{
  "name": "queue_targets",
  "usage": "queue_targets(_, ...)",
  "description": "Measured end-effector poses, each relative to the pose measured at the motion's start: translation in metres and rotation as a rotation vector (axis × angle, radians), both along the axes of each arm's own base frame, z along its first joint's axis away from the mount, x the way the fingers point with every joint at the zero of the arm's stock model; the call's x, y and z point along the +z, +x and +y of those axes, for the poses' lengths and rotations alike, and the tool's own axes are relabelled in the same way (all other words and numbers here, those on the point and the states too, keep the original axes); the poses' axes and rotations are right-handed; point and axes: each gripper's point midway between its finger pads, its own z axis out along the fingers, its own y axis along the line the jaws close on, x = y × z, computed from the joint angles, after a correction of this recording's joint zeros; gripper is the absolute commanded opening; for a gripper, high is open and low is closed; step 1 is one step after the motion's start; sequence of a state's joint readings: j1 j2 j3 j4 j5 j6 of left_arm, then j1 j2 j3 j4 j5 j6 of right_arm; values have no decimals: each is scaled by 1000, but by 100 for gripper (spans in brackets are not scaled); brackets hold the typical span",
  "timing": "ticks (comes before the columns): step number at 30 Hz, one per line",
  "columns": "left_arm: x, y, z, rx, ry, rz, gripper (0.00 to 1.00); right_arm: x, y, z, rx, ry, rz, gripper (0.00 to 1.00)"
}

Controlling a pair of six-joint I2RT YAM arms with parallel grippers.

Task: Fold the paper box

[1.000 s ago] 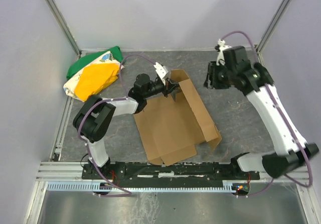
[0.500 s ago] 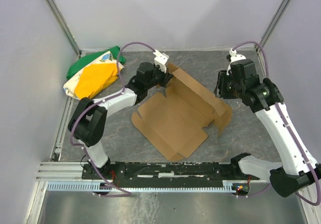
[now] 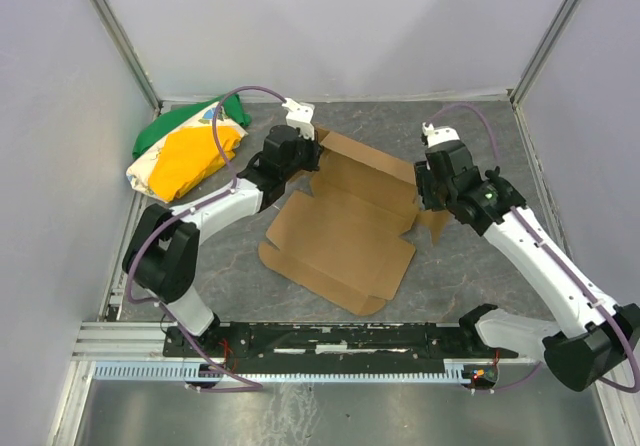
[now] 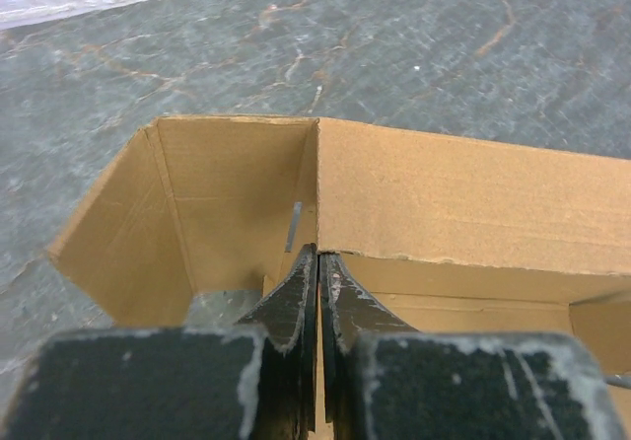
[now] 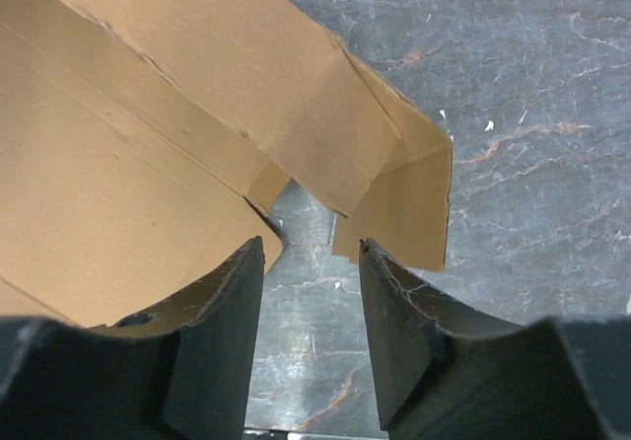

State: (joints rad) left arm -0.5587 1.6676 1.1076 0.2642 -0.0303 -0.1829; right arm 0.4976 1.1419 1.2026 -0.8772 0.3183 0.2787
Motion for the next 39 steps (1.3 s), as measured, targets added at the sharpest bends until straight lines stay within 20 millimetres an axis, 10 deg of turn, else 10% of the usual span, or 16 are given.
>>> queue_targets(19, 1, -29, 34, 78, 22, 24, 3, -42, 47, 12, 39, -114, -79, 43)
queue_targets(39, 0, -36, 37, 79, 2, 21, 3, -45, 44, -5, -99, -90, -147, 54)
